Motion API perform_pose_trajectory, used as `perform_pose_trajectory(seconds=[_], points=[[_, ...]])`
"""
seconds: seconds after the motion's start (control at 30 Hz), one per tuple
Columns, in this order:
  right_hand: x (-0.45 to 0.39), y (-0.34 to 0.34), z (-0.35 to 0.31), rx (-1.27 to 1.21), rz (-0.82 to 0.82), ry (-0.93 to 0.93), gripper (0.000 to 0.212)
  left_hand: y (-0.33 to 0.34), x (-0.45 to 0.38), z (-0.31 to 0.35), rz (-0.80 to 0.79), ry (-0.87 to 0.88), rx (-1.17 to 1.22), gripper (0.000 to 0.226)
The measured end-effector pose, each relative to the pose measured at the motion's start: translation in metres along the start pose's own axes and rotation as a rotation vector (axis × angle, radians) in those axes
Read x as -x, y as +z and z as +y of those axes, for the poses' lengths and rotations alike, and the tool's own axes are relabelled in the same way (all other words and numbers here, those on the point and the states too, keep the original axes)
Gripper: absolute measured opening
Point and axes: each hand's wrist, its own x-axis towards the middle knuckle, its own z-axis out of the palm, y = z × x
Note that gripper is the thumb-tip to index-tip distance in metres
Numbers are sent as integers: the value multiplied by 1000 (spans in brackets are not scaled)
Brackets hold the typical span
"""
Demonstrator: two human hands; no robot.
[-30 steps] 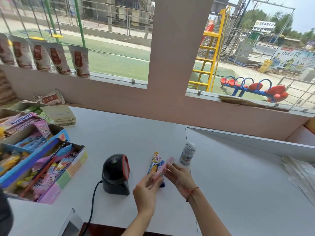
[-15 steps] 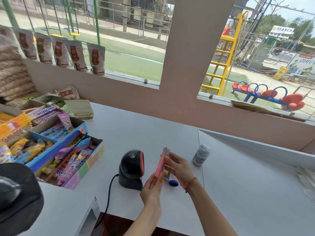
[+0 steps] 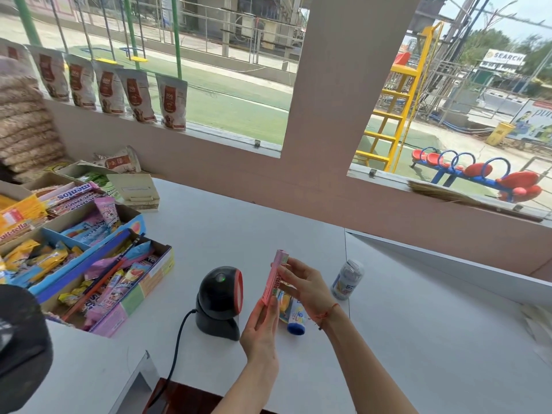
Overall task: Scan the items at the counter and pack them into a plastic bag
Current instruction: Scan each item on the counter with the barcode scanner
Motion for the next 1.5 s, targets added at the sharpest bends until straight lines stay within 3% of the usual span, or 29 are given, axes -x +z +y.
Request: perform_pose_trajectory(seconds=[0.17,0.27,0.37,0.43,0.47,0.53,0.6,0.7,0.8,0.9,1.0,1.07,1.13,1.27,1.37,1.5], points=[[-4,10,-8,110,-44,-73,35,0,2,4,-54,-33,104,30],[-9,14,-10,228,-25,-121,33,-1,-1,2,-85,-25,45,19],[-17,-8,-7,420,256,-208,30,0,-8,-2,-99,147,-413,12],[-20,-34,-4,707,425,-305,28,6,-10,-2,-59,284,-842,12],[-21,-46,0,915,433,-344,28,9,-10,-2,-66,361,-1075,16],[-23,-62,12,1251,323,-348,36,17,-10,-5,-132,496,-1506,32],[-19,-68,23,1392,185,-304,36,25,-10,-12,-187,559,-1814,51],[-10,-76,33,1460,64,-243,33,33,-10,-18,-189,532,-1940,59],[-1,-87,42,1304,165,-196,37,29,-13,-15,-146,415,-1769,42],[8,-83,42,885,340,-27,30,21,-18,-9,-194,152,-1260,35],[15,-72,33,233,173,233,30,23,-13,2,-289,-226,-649,29],[22,-70,29,-88,55,297,30,22,-6,10,-351,-366,-420,32],[26,-71,26,-229,-14,289,31,17,-5,17,-376,-450,-296,39],[28,-57,19,-208,6,212,34,10,-1,18,-335,-512,-98,52],[27,-31,7,51,167,98,33,8,7,16,-278,-439,24,44],[22,6,-10,450,247,-17,53,0,10,23,-227,-338,184,39]])
